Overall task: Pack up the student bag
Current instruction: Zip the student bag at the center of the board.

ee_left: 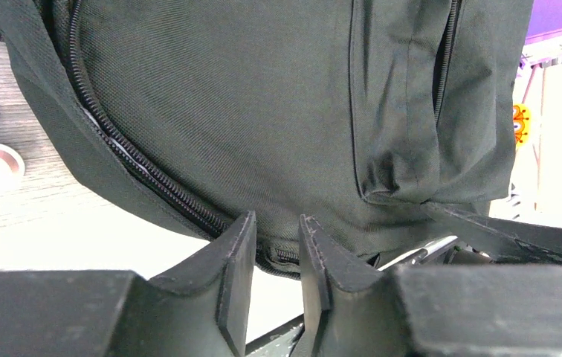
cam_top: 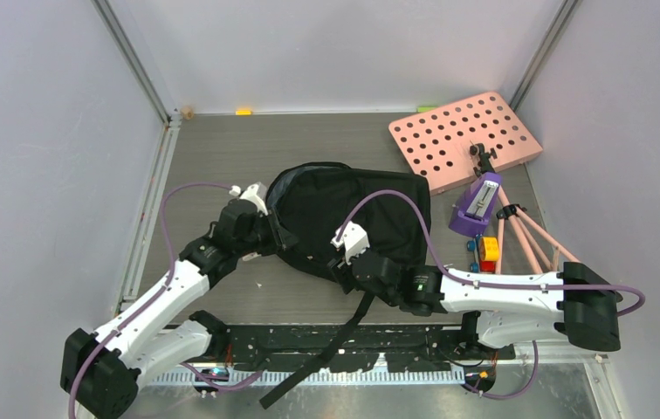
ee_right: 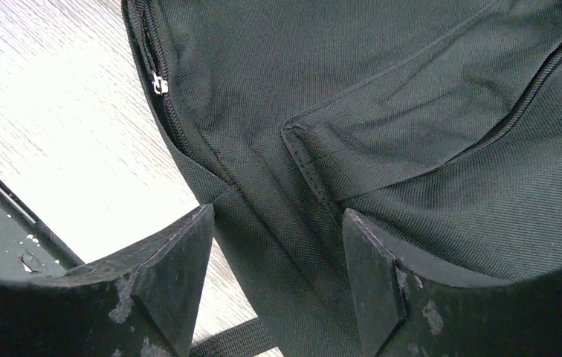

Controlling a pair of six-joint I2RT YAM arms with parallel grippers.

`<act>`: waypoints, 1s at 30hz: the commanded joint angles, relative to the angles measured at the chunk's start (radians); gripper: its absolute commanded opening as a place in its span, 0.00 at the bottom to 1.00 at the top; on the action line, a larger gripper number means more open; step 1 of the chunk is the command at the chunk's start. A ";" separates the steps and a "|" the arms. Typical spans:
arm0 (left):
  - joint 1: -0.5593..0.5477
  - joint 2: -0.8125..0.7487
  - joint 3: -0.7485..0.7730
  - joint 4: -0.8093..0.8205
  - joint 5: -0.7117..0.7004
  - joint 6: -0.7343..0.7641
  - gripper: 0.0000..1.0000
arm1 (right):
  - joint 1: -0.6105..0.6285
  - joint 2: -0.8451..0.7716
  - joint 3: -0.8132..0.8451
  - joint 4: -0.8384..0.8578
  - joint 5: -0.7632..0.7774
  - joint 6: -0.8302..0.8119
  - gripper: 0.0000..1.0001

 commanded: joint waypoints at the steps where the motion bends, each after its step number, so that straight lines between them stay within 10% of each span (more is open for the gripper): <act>1: -0.013 -0.006 0.020 0.039 0.018 -0.030 0.28 | 0.002 -0.025 -0.008 0.048 0.040 0.006 0.70; 30: -0.052 -0.024 0.025 -0.048 -0.066 0.025 0.34 | 0.002 -0.026 -0.015 0.054 0.042 0.010 0.69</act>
